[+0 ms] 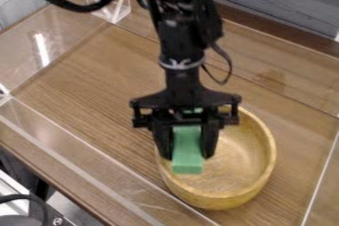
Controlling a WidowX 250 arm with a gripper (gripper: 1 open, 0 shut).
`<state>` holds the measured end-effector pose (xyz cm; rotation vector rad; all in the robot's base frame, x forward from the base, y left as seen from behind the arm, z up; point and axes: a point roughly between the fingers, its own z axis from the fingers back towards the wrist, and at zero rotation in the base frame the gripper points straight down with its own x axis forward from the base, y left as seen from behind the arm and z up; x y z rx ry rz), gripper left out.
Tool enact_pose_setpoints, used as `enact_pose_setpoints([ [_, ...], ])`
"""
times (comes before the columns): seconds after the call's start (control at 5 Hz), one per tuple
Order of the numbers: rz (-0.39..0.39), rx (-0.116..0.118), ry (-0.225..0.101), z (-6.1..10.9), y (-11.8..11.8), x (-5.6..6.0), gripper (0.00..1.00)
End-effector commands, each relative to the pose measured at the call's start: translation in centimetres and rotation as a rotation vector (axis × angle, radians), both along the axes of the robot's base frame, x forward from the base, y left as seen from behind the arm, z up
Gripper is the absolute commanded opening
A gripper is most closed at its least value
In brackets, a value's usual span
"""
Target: Remove the green block from inside the brown bowl and put it on the table
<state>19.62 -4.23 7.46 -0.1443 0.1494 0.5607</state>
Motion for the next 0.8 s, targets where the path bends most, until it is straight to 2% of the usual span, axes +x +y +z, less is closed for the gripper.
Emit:
enact_pose_setpoints([
  [0.0,0.002,-0.008,-0.072,2.8,1.5,1.0,0.0],
  [0.2,-0.039,-0.009,-0.096,5.9,3.6,1.1,0.0],
  [0.4,-0.057,-0.005,-0.13,7.8,4.8,1.3,0.0],
  [0.6,-0.112,0.005,-0.14,7.6,5.1,1.3,0.0],
])
